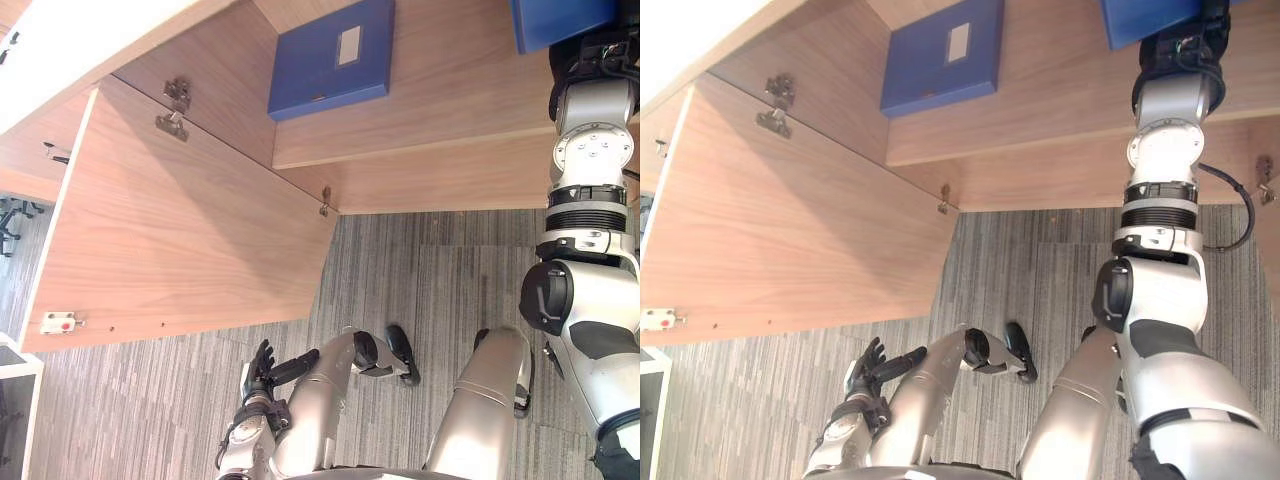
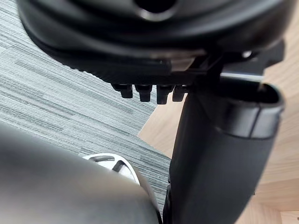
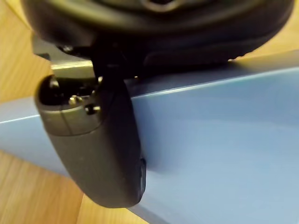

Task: Walk over to the cabinet, pick up the folder, carry it to the office cabinet, place the folder inside the office cabinet, then close the office cabinet door

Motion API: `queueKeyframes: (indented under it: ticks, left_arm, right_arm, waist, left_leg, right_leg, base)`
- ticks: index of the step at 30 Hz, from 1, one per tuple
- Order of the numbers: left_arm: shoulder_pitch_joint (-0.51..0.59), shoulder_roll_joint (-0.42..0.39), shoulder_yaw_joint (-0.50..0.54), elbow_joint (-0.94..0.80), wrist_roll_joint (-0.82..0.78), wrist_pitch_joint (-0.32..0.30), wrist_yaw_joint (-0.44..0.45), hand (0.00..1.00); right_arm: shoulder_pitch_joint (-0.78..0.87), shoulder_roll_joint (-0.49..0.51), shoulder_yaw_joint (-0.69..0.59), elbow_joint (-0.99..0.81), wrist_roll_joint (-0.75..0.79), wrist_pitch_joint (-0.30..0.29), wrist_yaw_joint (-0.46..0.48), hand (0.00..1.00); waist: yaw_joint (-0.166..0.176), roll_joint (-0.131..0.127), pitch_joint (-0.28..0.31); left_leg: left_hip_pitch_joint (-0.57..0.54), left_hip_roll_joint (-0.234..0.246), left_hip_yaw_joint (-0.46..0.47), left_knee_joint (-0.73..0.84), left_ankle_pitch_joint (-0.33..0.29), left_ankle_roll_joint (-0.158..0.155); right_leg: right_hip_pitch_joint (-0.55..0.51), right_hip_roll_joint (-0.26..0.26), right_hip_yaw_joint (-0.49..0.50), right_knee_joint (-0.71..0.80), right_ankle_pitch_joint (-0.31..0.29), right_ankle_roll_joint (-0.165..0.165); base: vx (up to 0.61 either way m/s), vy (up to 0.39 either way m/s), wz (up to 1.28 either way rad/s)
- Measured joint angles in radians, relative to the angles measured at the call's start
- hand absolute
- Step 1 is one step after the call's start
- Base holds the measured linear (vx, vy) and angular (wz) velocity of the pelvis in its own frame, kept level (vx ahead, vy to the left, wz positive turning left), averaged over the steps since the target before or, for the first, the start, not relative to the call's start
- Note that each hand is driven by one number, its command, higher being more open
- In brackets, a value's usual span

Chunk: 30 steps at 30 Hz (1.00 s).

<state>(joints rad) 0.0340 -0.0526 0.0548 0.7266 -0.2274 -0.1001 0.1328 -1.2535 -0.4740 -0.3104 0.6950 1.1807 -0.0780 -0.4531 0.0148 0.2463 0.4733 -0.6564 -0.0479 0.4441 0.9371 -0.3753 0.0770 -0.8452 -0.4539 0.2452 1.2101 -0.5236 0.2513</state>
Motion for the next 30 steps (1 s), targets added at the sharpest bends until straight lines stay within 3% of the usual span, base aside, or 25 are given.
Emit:
queueKeyframes:
  ticks: [1, 9, 17, 20, 23, 26, 30]
  left_arm:
    - [-0.004, 0.0, -0.003, -0.001, 0.0, 0.0, 0.003, 1.0]
    - [-0.006, 0.001, -0.015, -0.022, -0.008, 0.0, 0.015, 1.0]
    - [-0.006, 0.017, -0.039, -0.025, -0.002, 0.012, 0.014, 1.0]
    - [-0.002, 0.02, -0.04, -0.032, -0.003, 0.019, 0.008, 1.0]
    - [0.012, 0.029, -0.049, -0.054, -0.003, 0.024, -0.016, 1.0]
    - [0.023, 0.039, -0.06, -0.069, -0.001, 0.031, -0.037, 1.0]
    - [0.064, 0.05, -0.084, -0.136, 0.015, 0.049, -0.08, 1.0]
  right_arm:
    - [0.0, -0.001, -0.006, 0.016, 0.001, -0.005, -0.009, 1.0]
    - [-0.019, -0.096, -0.022, 0.087, 0.035, 0.001, -0.036, 1.0]
    - [-0.033, -0.198, 0.002, 0.185, -0.059, 0.076, 0.019, 1.0]
    - [-0.032, -0.228, 0.051, 0.219, -0.198, 0.15, 0.072, 1.0]
    - [-0.031, -0.291, 0.161, 0.273, -0.445, 0.242, 0.194, 1.0]
    - [-0.03, -0.323, 0.24, 0.296, -0.581, 0.284, 0.278, 1.0]
    - [-0.025, -0.358, 0.297, 0.325, -0.878, 0.33, 0.433, 1.0]
  waist:
    - [0.001, 0.0, 0.0]
    - [-0.003, -0.007, 0.005]
    - [-0.027, -0.016, 0.011]
    - [-0.03, -0.017, 0.012]
    - [-0.031, -0.023, 0.016]
    - [-0.034, -0.03, 0.02]
    - [-0.032, -0.042, 0.021]
  left_leg:
    - [-0.01, -0.003, 0.004, 0.003, 0.0, 0.0]
    - [-0.044, -0.013, -0.009, 0.043, -0.001, -0.002]
    - [-0.021, -0.007, -0.014, 0.04, -0.003, -0.005]
    - [-0.017, 0.006, -0.017, 0.04, -0.003, -0.005]
    - [-0.007, 0.016, -0.032, 0.037, -0.002, -0.004]
    - [0.013, 0.02, -0.043, 0.026, -0.002, -0.004]
    - [0.051, 0.023, -0.044, -0.01, 0.0, -0.006]
  right_leg:
    - [-0.015, -0.002, 0.007, 0.007, 0.0, 0.0]
    - [-0.043, -0.023, 0.009, 0.052, -0.009, 0.009]
    - [-0.016, -0.02, 0.001, 0.041, -0.01, 0.01]
    - [-0.007, -0.008, -0.009, 0.035, -0.009, 0.008]
    - [0.019, -0.003, -0.035, 0.025, -0.007, 0.006]
    - [0.048, -0.002, -0.056, 0.01, -0.006, 0.005]
    - [0.098, -0.002, -0.083, -0.038, 0.006, -0.022]
  base:
    - [0.02, -0.002, 0.09]
    - [0.02, -0.047, 0.1]
    - [0.0, -0.051, -0.05]
    - [0.01, -0.057, -0.08]
    - [0.05, -0.066, 0.01]
    - [0.05, -0.046, 0.01]
    - [0.07, -0.032, -0.06]
